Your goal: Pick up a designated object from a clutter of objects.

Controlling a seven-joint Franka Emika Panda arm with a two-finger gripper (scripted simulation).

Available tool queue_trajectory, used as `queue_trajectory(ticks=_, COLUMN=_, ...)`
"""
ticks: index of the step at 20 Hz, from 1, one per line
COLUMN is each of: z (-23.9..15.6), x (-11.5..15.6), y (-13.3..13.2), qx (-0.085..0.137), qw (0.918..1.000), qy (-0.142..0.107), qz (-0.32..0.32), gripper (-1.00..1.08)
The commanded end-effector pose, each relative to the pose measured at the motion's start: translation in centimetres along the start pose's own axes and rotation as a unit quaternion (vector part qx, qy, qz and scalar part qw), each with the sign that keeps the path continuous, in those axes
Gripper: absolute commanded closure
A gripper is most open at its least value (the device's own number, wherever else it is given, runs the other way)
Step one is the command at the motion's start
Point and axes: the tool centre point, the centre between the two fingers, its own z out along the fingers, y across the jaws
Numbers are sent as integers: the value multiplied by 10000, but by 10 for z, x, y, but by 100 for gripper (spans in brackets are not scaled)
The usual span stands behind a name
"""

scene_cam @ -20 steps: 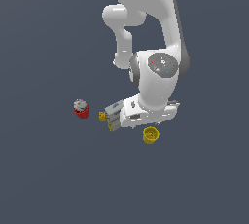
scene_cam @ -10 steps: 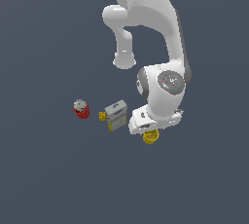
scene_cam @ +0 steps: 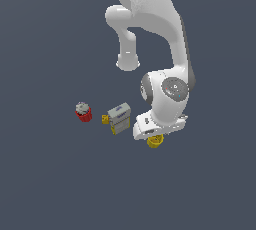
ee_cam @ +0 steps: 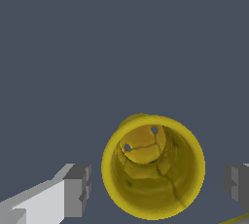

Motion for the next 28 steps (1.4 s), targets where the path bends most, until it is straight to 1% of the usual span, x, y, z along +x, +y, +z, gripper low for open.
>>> queue_trajectory(ticks=1, z=13, x=-1, y=0, qx=1, qw=10000, qy=-5, qz=-2, gripper=-92)
queue_trajectory(ticks=5, z=32, x=-1, y=-1, qx=1, qw=10000, qy=-3, qz=-5, gripper=-92)
queue_trajectory(ticks=10, z=39, x=0, y=-1, qx=1, qw=10000, qy=-3, qz=-5, gripper=-92)
queue_trajectory(ticks=11, z=39, x=0, y=-1, qx=1, qw=10000, qy=-3, qz=-5, gripper=108)
queue_trajectory(ticks=22, z=38, x=0, y=-1, qx=1, qw=10000, qy=-3, qz=-5, gripper=108)
queue_trajectory(ticks=28, z=30, x=-6, y=6, qx=1, qw=10000, qy=-3, qz=-5, gripper=108)
